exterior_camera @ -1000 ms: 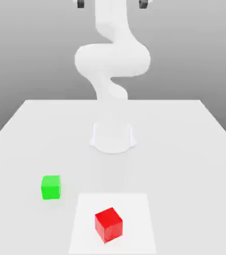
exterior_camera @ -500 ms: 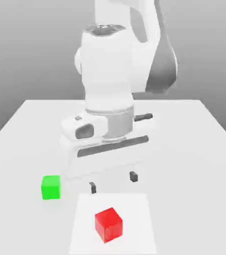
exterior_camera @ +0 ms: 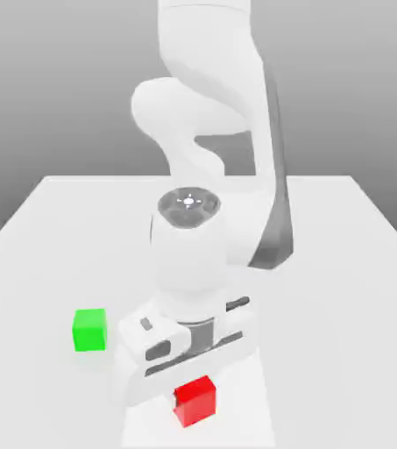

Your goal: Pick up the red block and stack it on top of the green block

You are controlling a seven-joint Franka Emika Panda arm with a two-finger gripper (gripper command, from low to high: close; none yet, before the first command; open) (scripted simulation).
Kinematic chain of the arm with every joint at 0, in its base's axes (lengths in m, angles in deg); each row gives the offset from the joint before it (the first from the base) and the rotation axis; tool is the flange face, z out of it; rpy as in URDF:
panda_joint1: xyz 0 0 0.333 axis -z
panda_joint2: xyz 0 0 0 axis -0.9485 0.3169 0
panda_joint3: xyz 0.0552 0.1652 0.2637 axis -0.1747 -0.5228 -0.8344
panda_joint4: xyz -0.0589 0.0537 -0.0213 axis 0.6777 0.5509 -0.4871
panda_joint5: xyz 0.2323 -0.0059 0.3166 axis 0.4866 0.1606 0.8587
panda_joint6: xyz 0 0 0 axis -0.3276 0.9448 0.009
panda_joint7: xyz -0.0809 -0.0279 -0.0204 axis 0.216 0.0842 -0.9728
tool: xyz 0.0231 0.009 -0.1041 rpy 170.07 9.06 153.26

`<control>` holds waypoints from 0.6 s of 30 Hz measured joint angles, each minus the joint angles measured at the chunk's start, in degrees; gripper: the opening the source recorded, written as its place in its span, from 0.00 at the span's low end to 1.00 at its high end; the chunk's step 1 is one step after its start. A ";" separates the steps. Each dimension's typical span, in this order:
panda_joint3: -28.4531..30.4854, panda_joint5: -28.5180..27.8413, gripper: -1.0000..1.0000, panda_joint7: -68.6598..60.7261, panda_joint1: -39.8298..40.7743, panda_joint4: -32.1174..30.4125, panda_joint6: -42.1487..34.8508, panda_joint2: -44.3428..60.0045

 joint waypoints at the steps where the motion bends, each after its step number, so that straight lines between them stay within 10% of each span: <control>1: 0.41 -0.62 0.00 0.44 -0.28 -0.22 -1.17 -1.42; 18: 18.01 -19.22 0.00 -34.06 16.79 -18.81 -12.80 -32.40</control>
